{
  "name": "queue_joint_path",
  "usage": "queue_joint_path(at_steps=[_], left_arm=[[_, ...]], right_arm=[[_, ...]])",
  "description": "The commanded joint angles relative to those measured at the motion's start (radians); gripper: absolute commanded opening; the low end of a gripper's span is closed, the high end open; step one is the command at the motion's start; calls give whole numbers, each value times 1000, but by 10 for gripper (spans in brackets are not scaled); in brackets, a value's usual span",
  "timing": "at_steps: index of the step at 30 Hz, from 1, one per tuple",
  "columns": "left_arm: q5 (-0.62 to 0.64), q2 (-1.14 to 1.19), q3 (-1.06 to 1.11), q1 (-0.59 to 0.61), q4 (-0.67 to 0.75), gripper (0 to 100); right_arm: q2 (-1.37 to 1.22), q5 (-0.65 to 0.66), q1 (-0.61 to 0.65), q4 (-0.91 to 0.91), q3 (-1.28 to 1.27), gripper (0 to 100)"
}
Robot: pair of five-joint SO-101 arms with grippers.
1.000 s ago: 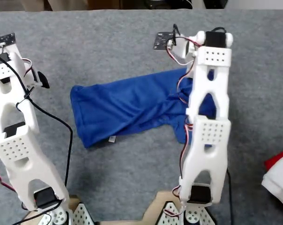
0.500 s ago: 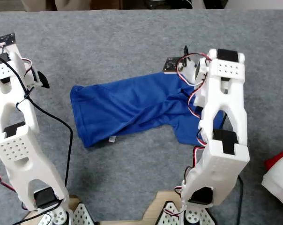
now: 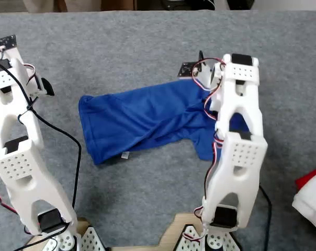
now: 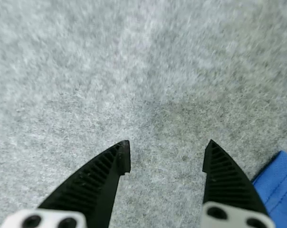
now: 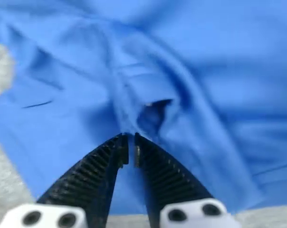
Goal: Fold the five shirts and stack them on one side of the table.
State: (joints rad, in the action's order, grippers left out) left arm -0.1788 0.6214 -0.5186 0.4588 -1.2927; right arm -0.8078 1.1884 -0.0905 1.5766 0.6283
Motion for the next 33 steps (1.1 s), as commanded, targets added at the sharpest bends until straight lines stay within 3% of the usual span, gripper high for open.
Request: queue_joint_path(at_steps=[1, 18, 25, 33], left_arm=[[-9, -10, -5, 3, 11, 258], [-9, -10, -3, 2, 11, 258], [-9, -10, -3, 2, 11, 258], [-9, -10, -2, -14, 6, 258]], right_arm=[[-76, -11, 25, 60, 243, 41], [-466, -11, 116, 104, 1032, 43], [-403, -12, 84, 81, 1041, 43], [-226, -167, 39, 212, 1003, 44]])
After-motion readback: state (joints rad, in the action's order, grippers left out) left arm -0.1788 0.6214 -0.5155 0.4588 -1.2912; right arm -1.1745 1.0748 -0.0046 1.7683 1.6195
